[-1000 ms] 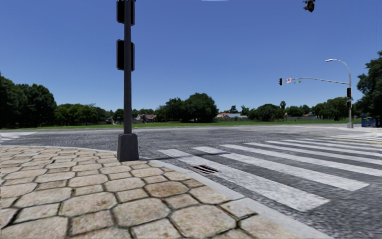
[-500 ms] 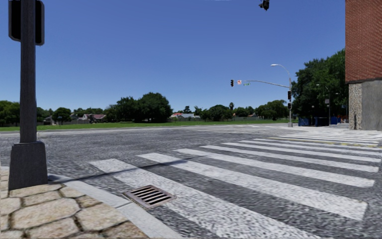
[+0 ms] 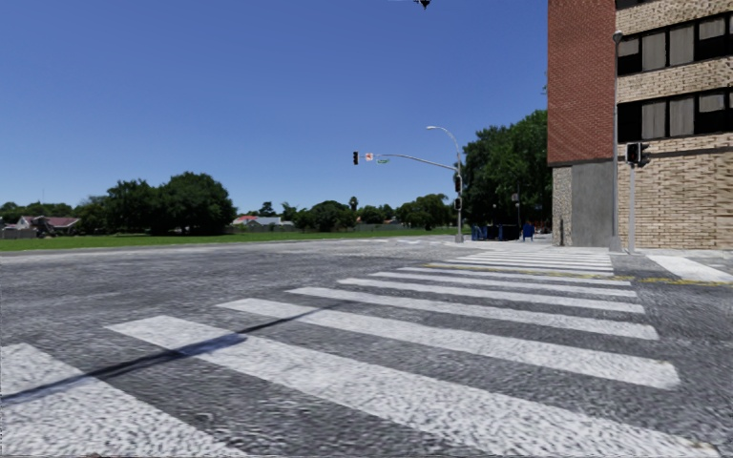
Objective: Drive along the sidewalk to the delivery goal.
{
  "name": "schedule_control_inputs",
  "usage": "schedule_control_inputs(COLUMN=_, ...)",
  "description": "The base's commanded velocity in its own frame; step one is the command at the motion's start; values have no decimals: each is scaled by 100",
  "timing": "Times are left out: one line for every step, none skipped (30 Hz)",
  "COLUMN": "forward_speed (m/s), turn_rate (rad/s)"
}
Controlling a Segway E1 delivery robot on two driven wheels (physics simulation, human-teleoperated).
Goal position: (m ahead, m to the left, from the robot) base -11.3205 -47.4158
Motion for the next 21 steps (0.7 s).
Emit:
schedule_control_inputs(forward_speed=157, turn_rate=-59)
schedule_control_inputs(forward_speed=157, turn_rate=-59)
schedule_control_inputs(forward_speed=157, turn_rate=-59)
schedule_control_inputs(forward_speed=157, turn_rate=-59)
schedule_control_inputs(forward_speed=156, turn_rate=-59)
schedule_control_inputs(forward_speed=156, turn_rate=-59)
schedule_control_inputs(forward_speed=156, turn_rate=-59)
schedule_control_inputs(forward_speed=156, turn_rate=-59)
schedule_control_inputs(forward_speed=155, turn_rate=-59)
schedule_control_inputs(forward_speed=155, turn_rate=-59)
schedule_control_inputs(forward_speed=155, turn_rate=-59)
schedule_control_inputs(forward_speed=155, turn_rate=-59)
schedule_control_inputs(forward_speed=155, turn_rate=-59)
schedule_control_inputs(forward_speed=155, turn_rate=-59)
schedule_control_inputs(forward_speed=155, turn_rate=-59)
schedule_control_inputs(forward_speed=154, turn_rate=-59)
schedule_control_inputs(forward_speed=154, turn_rate=-59)
schedule_control_inputs(forward_speed=154, turn_rate=-59)
schedule_control_inputs(forward_speed=154, turn_rate=-59)
schedule_control_inputs(forward_speed=154, turn_rate=-59)
schedule_control_inputs(forward_speed=154, turn_rate=-59)
